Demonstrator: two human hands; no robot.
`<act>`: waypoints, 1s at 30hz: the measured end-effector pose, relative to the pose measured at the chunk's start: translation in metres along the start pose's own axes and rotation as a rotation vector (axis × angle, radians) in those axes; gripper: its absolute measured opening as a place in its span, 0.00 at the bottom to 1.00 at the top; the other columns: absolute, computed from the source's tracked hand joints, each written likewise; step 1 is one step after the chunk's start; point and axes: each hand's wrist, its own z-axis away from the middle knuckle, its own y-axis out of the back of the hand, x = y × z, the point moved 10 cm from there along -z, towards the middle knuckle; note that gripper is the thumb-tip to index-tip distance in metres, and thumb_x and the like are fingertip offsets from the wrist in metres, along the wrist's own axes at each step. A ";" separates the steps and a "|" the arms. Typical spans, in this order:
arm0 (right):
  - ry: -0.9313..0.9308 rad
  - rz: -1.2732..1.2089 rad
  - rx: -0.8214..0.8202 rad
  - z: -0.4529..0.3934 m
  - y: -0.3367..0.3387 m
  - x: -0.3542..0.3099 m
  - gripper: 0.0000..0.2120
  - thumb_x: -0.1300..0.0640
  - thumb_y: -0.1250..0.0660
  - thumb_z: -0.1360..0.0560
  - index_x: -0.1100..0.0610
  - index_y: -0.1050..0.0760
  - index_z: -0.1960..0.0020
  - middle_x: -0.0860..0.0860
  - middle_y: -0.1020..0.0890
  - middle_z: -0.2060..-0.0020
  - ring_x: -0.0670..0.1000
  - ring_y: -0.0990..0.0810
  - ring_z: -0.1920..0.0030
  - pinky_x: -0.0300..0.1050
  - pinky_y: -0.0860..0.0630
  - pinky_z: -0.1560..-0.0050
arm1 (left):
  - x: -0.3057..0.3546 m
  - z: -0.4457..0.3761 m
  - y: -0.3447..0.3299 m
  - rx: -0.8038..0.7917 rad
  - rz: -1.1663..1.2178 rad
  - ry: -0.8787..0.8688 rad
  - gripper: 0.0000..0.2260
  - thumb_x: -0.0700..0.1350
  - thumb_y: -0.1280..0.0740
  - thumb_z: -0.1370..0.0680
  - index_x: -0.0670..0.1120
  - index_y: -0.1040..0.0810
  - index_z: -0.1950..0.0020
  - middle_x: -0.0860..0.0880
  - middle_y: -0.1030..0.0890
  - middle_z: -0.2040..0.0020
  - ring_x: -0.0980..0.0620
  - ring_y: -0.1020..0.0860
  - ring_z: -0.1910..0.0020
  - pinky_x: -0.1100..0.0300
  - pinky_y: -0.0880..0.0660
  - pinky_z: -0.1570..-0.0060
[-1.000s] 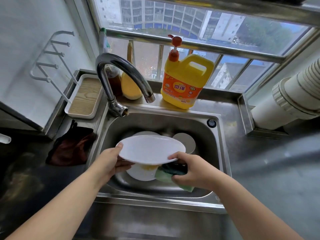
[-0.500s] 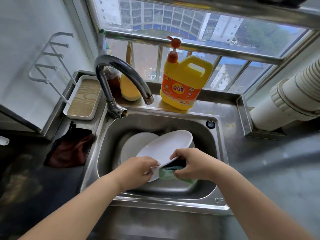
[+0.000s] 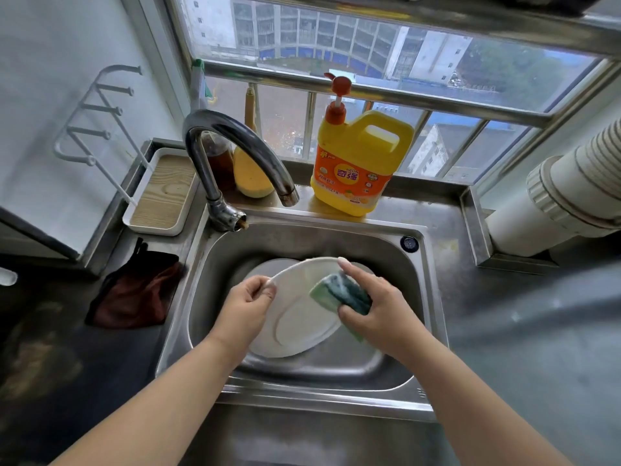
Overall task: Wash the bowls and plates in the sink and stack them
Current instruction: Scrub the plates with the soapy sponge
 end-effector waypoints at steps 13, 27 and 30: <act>0.294 0.305 0.435 -0.028 -0.009 -0.049 0.24 0.49 0.39 0.23 0.52 0.32 0.29 0.56 0.36 0.28 0.55 0.38 0.34 0.49 0.41 0.32 | 0.008 0.010 -0.009 0.188 0.326 0.090 0.10 0.42 0.39 0.18 0.42 0.24 0.58 0.40 0.24 0.60 0.46 0.29 0.59 0.54 0.31 0.58; 0.148 0.128 0.501 -0.048 0.017 -0.040 0.27 0.53 0.36 0.23 0.52 0.37 0.26 0.59 0.38 0.29 0.53 0.43 0.31 0.51 0.44 0.28 | 0.015 0.008 -0.004 0.191 0.337 0.071 0.11 0.43 0.39 0.19 0.44 0.25 0.60 0.44 0.25 0.64 0.48 0.29 0.63 0.58 0.30 0.62; -0.058 0.056 0.528 -0.049 0.027 -0.010 0.29 0.52 0.37 0.21 0.49 0.44 0.24 0.57 0.43 0.26 0.55 0.47 0.27 0.47 0.49 0.28 | 0.015 0.009 -0.002 0.212 0.328 0.073 0.11 0.43 0.39 0.18 0.44 0.25 0.60 0.47 0.24 0.66 0.51 0.29 0.66 0.60 0.30 0.65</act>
